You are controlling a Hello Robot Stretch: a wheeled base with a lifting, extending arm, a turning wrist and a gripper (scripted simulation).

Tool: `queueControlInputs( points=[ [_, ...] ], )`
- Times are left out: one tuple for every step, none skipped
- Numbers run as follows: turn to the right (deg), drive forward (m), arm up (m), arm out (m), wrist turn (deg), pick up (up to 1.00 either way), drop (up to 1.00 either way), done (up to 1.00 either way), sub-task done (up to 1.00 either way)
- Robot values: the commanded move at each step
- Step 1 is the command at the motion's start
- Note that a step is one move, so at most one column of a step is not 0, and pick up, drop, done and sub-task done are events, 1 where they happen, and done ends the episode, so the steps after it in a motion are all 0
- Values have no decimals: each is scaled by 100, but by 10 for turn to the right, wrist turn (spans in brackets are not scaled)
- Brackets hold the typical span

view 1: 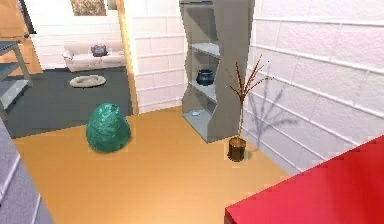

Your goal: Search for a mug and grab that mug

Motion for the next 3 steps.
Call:
queueControlInputs(
  points=[
    [0, 0, 38, 0, 0, 0, 0, 0, 0],
    [0, 0, 0, 16, 0, 0, 0, 0, 0],
    [0, 0, 0, 0, 450, 0, 0, 0, 0]
  ],
)
